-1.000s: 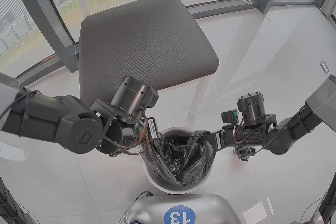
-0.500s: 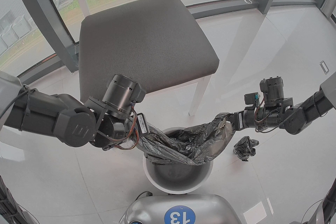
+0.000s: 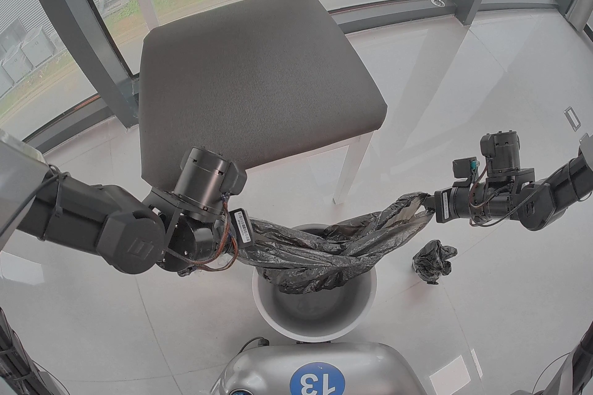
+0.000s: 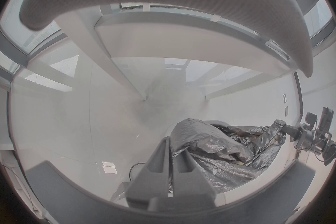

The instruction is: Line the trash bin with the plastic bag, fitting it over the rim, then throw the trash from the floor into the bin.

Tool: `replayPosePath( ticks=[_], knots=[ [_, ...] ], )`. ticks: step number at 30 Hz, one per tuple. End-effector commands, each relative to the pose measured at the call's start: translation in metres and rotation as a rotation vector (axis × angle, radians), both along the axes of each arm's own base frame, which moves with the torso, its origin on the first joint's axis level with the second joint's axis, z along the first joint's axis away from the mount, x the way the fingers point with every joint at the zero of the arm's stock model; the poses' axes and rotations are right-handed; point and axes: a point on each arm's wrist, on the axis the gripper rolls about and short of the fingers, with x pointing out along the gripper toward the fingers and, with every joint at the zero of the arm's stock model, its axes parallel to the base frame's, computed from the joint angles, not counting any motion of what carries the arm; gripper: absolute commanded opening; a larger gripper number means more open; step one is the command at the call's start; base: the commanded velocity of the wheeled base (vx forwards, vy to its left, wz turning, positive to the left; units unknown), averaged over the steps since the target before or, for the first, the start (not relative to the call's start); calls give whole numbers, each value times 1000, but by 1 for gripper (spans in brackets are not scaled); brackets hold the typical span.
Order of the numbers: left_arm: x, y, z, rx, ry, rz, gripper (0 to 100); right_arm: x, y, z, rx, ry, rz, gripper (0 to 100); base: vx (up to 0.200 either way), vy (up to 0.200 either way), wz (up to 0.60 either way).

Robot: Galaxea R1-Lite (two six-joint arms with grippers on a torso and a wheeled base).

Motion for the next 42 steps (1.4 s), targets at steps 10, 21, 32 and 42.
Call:
replayPosePath(
  ticks=[10, 21, 32, 42],
  knots=[
    [-4, 15, -16, 38, 55, 32, 0, -3, -22, -2, -46, 24, -30, 0, 0, 0, 0],
    [21, -3, -18, -18, -33, 26, 0, -4, -11, 2, -42, 9, 1, 0, 0, 0, 0],
    [10, -18, -45, 33, 44, -25, 0, -17, 0, 8, -44, 2, 37, 0, 0, 0, 0],
    [-14, 0, -64, 84, 123, -1, 0, -31, 3, 11, -44, 5, 55, 0, 0, 0, 0]
  ],
)
